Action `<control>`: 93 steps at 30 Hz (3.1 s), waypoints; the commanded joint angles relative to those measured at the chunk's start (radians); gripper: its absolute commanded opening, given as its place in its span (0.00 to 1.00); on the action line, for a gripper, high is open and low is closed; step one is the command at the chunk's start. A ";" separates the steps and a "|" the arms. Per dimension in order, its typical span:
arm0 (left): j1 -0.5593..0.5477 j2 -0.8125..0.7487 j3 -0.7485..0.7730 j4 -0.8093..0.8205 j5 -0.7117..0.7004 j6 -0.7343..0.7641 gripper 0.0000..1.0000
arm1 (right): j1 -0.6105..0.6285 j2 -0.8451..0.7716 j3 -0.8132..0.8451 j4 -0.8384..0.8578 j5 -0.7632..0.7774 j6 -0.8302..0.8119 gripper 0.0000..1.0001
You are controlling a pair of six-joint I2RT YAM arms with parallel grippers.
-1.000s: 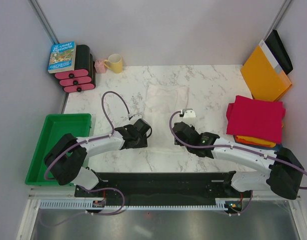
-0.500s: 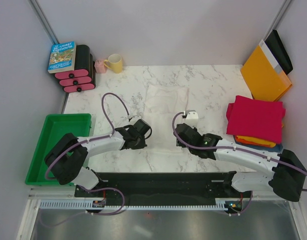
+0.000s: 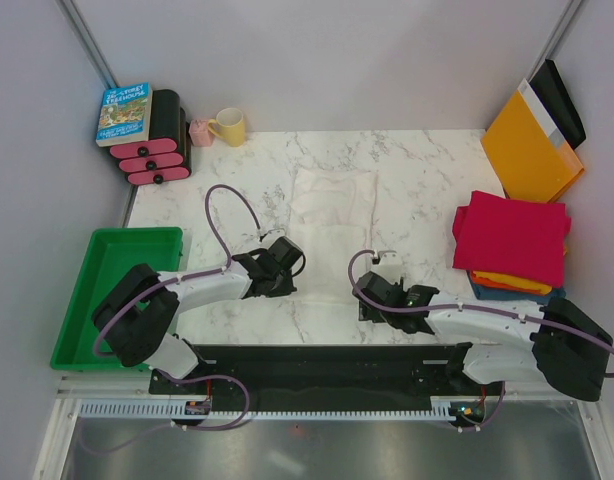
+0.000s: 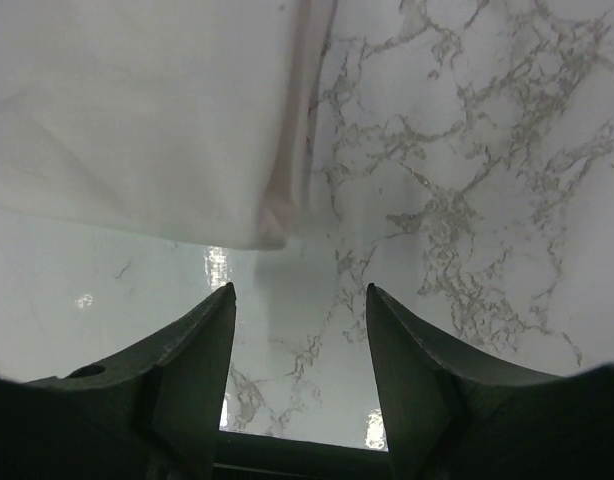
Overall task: Fold and stack the t-shirts
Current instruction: Grab one side of the 2/3 rectangular tshirt with both arms, then fold the long partially folded tshirt into a neat square
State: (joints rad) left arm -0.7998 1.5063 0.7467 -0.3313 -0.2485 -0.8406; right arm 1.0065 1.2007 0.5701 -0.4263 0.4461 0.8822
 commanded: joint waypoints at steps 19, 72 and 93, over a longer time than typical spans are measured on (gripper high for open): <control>-0.001 0.019 -0.021 -0.037 0.015 -0.028 0.02 | -0.023 0.095 0.093 0.075 0.123 -0.009 0.66; -0.320 -0.492 -0.066 -0.272 -0.168 -0.195 0.02 | 0.092 -0.225 0.137 -0.249 0.221 0.109 0.00; -0.162 -0.261 0.316 -0.195 -0.368 0.221 0.02 | -0.210 0.031 0.431 0.004 0.201 -0.274 0.00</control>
State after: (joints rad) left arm -1.0340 1.1904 1.0100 -0.6003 -0.5819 -0.7605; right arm 0.8818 1.1809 0.9287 -0.5392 0.6842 0.7238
